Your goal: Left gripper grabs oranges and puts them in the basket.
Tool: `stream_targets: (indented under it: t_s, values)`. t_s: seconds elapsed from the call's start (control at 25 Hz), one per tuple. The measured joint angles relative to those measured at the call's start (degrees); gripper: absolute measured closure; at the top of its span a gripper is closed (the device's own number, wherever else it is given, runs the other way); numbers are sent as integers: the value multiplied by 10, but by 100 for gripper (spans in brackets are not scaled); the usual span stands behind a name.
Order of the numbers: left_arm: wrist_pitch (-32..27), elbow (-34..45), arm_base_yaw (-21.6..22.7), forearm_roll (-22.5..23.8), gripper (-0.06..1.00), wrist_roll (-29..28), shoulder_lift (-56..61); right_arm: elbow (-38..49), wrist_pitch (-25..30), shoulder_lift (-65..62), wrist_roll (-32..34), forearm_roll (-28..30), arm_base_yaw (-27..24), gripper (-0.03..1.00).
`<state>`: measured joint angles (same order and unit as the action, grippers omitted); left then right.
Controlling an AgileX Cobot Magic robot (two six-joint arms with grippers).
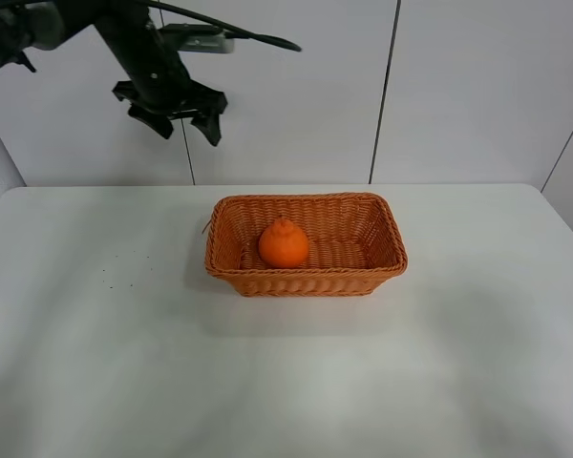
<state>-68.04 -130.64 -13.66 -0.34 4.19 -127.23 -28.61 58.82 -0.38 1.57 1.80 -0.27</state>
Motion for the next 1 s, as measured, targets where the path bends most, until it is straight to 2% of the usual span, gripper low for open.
stream_targets:
  t_s: [0.24,0.4,0.56,1.0]
  values:
    - [0,0,121,3,7,3,0,0,0,0,0,0,0,27]
    - [0,0,174,-3,7,3,0,0,0,0,0,0,0,27]
    - [0,0,185,-10,7,3,0,0,0,0,0,0,0,27]
    - [0,61,151,-17,7,2,30,0,0,0,0,0,0,27]
